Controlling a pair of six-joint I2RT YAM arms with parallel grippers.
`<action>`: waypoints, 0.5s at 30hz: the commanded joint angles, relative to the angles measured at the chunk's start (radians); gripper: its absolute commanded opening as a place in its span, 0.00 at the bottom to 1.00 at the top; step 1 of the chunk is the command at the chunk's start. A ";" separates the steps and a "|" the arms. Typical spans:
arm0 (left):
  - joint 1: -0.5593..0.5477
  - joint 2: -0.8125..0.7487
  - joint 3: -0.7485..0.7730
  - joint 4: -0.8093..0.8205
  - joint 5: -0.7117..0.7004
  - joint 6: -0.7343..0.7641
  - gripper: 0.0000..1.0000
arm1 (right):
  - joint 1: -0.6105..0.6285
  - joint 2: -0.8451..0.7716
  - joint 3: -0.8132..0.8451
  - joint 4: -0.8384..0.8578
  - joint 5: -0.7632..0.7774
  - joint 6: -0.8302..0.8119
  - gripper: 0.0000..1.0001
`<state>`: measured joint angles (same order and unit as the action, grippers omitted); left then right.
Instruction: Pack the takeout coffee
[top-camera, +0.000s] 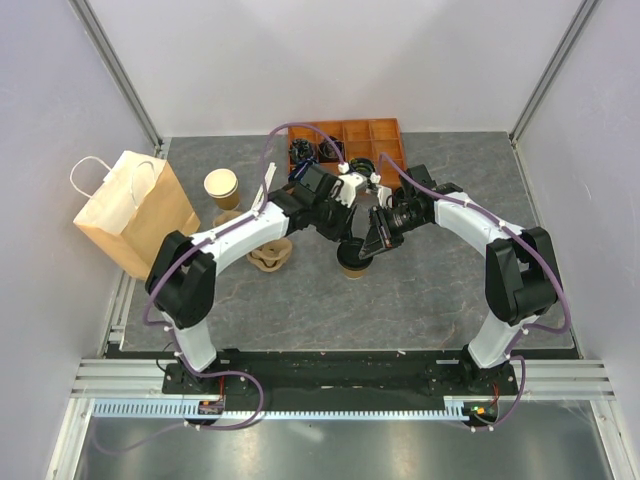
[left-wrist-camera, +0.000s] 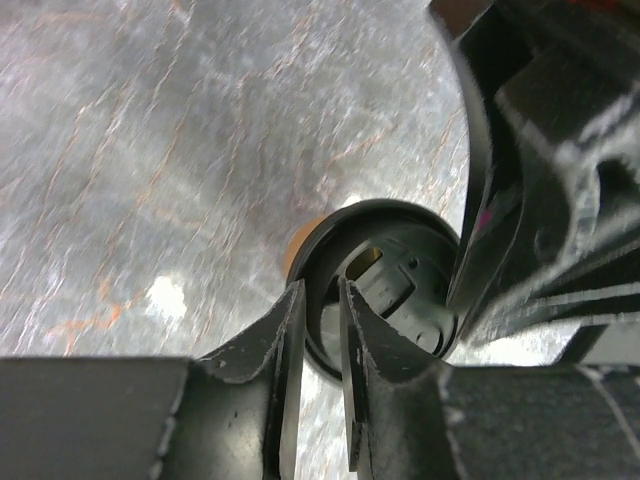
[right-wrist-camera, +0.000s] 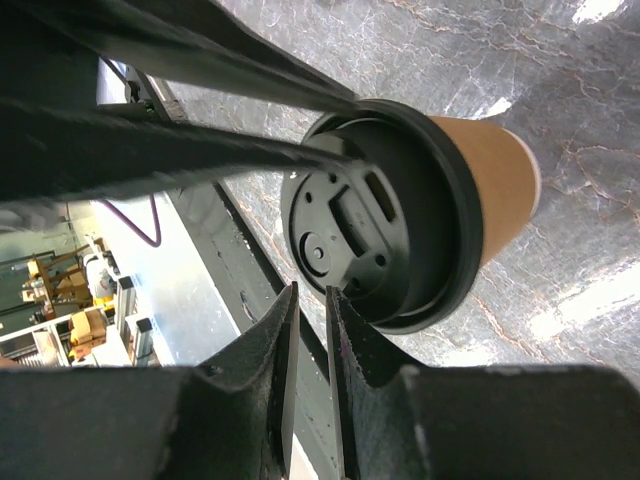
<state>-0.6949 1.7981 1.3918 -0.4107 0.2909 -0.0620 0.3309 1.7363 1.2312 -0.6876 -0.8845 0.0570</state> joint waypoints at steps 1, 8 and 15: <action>0.020 -0.155 0.061 -0.043 0.030 -0.005 0.28 | 0.002 0.011 -0.009 0.019 0.065 -0.013 0.25; -0.060 -0.263 -0.019 -0.108 -0.004 0.045 0.29 | 0.002 0.015 -0.007 0.025 0.073 -0.003 0.24; -0.100 -0.197 -0.102 -0.053 -0.038 0.053 0.27 | 0.000 0.028 -0.007 0.028 0.091 0.006 0.21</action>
<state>-0.7914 1.5383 1.3472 -0.4824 0.2878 -0.0448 0.3309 1.7363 1.2308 -0.6846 -0.8742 0.0685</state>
